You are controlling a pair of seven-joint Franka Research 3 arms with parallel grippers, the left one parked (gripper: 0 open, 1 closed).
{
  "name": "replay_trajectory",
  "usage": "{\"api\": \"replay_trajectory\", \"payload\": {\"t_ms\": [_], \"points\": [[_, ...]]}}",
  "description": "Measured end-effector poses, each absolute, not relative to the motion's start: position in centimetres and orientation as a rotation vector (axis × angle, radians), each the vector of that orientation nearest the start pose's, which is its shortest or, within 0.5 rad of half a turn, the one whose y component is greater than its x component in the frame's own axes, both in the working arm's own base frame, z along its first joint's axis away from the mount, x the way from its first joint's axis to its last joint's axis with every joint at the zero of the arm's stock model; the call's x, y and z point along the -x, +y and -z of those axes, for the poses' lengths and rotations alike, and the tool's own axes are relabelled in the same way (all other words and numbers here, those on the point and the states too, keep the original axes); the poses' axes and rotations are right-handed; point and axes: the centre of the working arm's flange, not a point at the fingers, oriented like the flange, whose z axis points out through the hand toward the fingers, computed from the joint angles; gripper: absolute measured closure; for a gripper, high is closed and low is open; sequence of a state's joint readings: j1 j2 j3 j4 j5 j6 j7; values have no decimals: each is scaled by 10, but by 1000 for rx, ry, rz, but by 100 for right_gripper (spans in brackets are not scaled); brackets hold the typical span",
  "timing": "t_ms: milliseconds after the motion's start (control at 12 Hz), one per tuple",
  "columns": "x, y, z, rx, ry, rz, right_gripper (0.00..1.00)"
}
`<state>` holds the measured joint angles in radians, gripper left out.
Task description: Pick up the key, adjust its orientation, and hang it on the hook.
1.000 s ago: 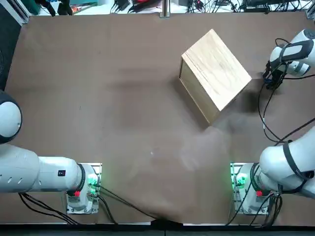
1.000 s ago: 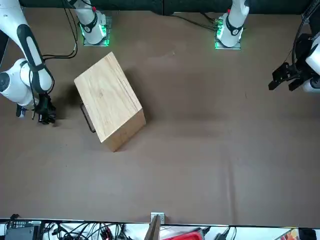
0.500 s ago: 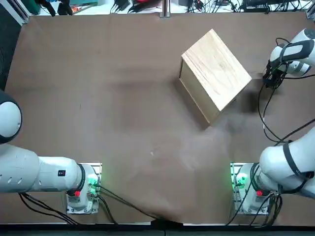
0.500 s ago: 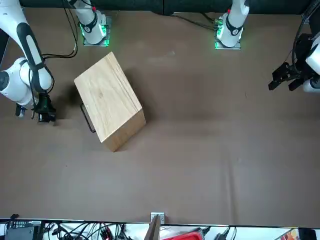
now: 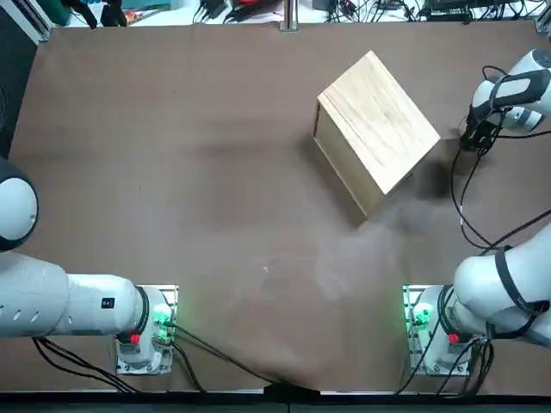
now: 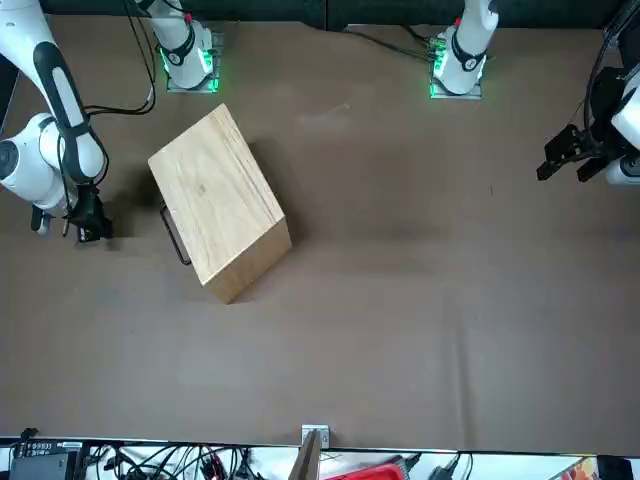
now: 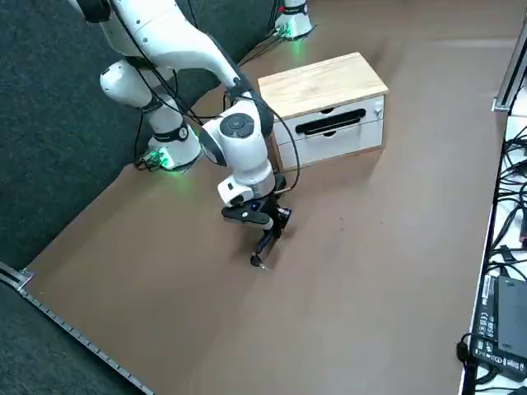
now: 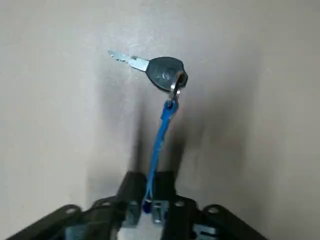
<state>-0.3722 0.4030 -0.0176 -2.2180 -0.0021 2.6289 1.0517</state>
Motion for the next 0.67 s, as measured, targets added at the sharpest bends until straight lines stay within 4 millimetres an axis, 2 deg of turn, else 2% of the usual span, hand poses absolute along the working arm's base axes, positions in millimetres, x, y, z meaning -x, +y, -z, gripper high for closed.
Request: {"api": "replay_trajectory", "payload": {"t_ms": [83, 417, 667], "points": [[-511, -208, -195, 2371, 2068, 14, 95], [-514, -202, -207, 2382, 2053, 12, 96], [-524, -186, -227, 2442, 1978, -25, 96]]}}
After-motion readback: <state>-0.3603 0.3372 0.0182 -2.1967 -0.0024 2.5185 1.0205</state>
